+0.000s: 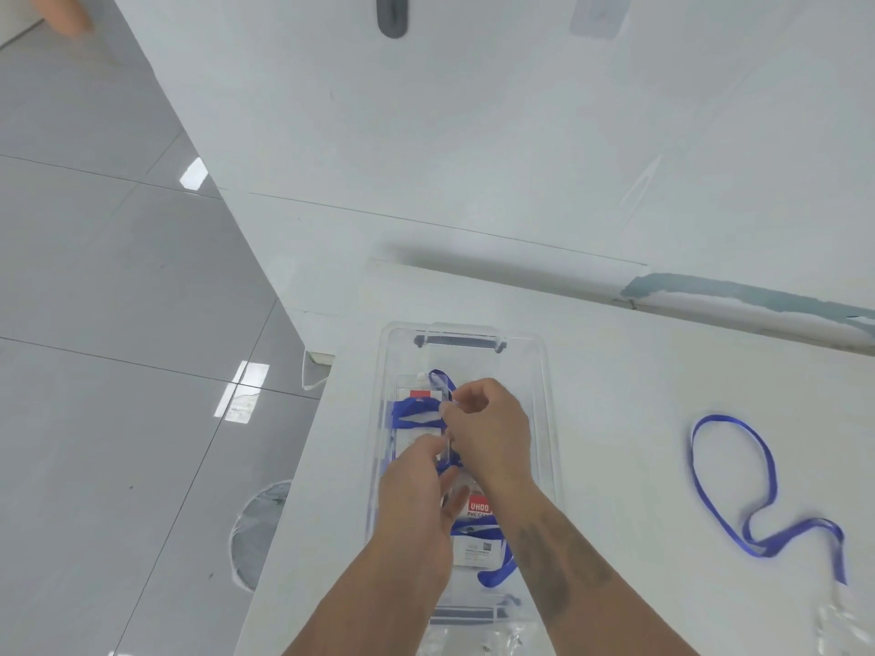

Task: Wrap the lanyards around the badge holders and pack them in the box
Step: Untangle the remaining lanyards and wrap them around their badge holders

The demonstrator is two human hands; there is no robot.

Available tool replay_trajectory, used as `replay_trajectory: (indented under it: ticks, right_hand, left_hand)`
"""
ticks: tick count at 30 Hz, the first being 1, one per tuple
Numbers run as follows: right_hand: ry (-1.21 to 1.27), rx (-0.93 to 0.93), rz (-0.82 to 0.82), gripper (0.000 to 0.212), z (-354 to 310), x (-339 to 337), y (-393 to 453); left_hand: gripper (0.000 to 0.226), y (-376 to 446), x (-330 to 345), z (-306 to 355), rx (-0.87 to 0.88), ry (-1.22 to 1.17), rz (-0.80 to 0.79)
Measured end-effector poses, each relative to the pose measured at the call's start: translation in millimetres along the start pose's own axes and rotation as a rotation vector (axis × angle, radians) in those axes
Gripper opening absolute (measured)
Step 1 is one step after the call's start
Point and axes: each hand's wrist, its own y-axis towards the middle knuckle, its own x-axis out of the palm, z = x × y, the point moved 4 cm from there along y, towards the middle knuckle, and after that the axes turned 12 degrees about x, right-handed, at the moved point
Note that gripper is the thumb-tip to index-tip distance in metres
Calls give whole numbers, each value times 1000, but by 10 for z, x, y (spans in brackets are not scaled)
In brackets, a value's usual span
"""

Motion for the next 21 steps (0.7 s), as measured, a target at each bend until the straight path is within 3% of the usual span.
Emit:
replay_trajectory:
  ticks: [3,9,17,21]
  right_hand:
    - [106,-63,39,16,-68,-199,-178]
    - [154,-245,151,11,-155,-800,-562]
    - [-193,-464,306,26,369,-1615,-757]
    - [-241,-494,339,29,834,-2212,-613]
  left_hand:
    - [18,-26,-8,60,110,62,-42]
    - [19,-316,100,244,500,336,-268]
    - [35,-671,372,-80,1043,881,-386]
    - [39,-853,735,-461,1189,1032,-397]
